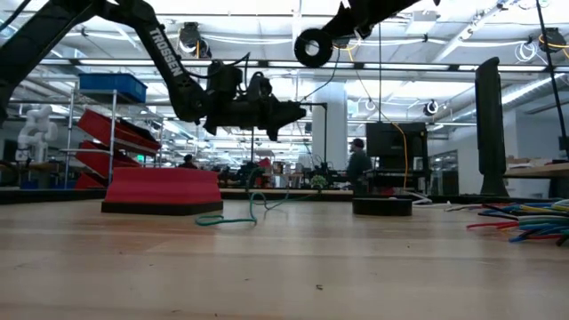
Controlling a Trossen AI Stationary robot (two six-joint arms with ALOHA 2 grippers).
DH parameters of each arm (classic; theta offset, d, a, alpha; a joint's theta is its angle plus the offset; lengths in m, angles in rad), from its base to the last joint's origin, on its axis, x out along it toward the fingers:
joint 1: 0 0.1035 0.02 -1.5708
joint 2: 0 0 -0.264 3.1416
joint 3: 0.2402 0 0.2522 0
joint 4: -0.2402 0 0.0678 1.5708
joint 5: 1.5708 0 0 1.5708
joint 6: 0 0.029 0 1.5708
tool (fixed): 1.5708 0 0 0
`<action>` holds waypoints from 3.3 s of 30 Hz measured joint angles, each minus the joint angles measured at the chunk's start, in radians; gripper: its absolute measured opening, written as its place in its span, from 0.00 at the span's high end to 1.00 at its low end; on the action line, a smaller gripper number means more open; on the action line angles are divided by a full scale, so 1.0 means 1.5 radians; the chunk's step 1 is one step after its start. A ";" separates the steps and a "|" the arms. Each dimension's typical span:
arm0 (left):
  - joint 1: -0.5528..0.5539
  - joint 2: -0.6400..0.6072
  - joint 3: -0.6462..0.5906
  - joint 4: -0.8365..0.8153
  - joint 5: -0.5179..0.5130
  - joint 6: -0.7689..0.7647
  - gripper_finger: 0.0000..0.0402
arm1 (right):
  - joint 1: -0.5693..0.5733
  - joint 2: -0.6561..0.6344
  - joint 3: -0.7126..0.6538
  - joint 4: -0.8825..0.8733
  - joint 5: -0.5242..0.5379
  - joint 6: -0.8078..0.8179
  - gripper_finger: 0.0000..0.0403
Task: Coiling cords
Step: Coil the green wire cable on the spool
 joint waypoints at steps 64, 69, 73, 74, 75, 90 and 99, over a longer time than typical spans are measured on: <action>-0.048 -0.118 0.022 -0.197 -0.156 -0.034 1.00 | -0.048 0.243 0.000 0.321 0.302 -0.018 1.00; -0.056 -0.117 0.022 -0.178 -0.252 -0.034 1.00 | -0.056 0.243 0.000 0.365 0.286 0.014 1.00; -0.056 -0.117 0.021 -0.109 -0.278 -0.051 1.00 | -0.064 0.243 0.000 0.396 0.263 0.052 1.00; -0.056 -0.117 0.021 -0.098 -0.280 -0.052 0.99 | -0.065 0.243 0.000 0.407 0.256 0.060 1.00; -0.056 -0.117 0.021 -0.092 -0.286 -0.052 0.98 | -0.066 0.243 0.000 0.417 0.252 0.064 1.00; -0.045 -0.159 0.004 -0.074 -0.271 0.024 0.86 | -0.083 0.201 -0.001 0.463 0.169 0.134 1.00; -0.048 -0.159 0.003 -0.073 -0.215 0.041 0.86 | -0.077 0.167 -0.001 0.480 0.070 0.167 1.00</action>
